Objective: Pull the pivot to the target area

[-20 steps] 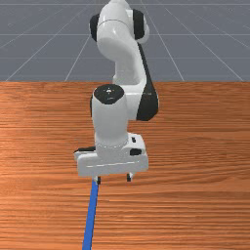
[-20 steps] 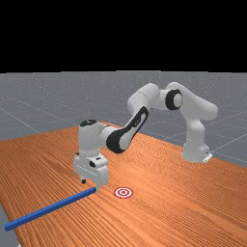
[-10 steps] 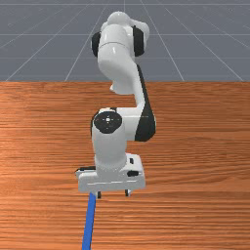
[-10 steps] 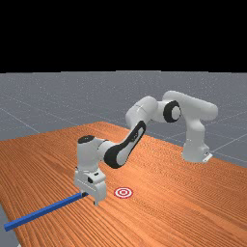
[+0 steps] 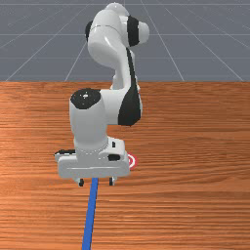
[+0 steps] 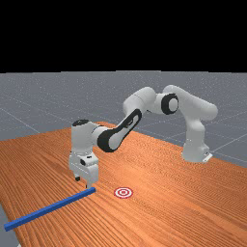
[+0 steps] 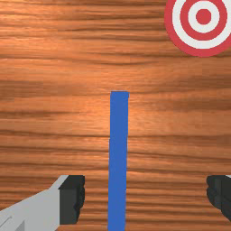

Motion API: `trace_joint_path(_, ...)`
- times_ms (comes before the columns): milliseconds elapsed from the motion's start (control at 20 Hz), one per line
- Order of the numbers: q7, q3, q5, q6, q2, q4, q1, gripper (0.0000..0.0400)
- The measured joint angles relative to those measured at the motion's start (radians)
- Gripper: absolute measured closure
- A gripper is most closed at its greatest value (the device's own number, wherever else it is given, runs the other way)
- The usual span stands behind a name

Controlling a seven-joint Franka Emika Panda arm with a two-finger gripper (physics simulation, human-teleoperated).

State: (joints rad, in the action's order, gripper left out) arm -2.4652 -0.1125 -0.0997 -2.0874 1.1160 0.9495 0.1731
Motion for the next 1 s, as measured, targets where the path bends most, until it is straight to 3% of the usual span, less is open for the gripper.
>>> trace_joint_path(150,-0.046,0.013,-0.021,-0.005,0.021,-0.028,0.017,0.0)
trace_joint_path(350,-0.131,-0.003,-0.014,-0.014,0.233,-0.246,0.017,0.0)
trace_joint_path(400,-0.08,0.004,-0.01,-0.02,0.232,-0.241,0.014,0.0003)
trace_joint_path(450,-0.082,0.001,-0.011,-0.122,0.211,-0.176,0.021,0.0001)
trace_joint_path(500,-0.08,0.004,-0.009,-0.021,0.229,-0.243,0.014,0.0001)
trace_joint_path(550,-0.11,0.001,-0.01,-0.002,0.275,-0.32,0.011,0.0001)
trace_joint_path(650,-0.086,0.003,-0.008,-0.036,0.264,-0.287,0.012,0.0)
trace_joint_path(800,-0.095,0.002,-0.002,0.024,0.325,-0.403,0.007,0.0)
trace_joint_path(850,-0.095,0.002,-0.002,0.024,0.325,-0.403,0.007,0.0157)
trace_joint_path(900,-0.098,0.003,0.001,0.036,0.342,-0.434,0.005,0.0236)
trace_joint_path(1000,-0.073,0.026,-0.022,0.011,0.319,-0.392,-0.005,0.0302)
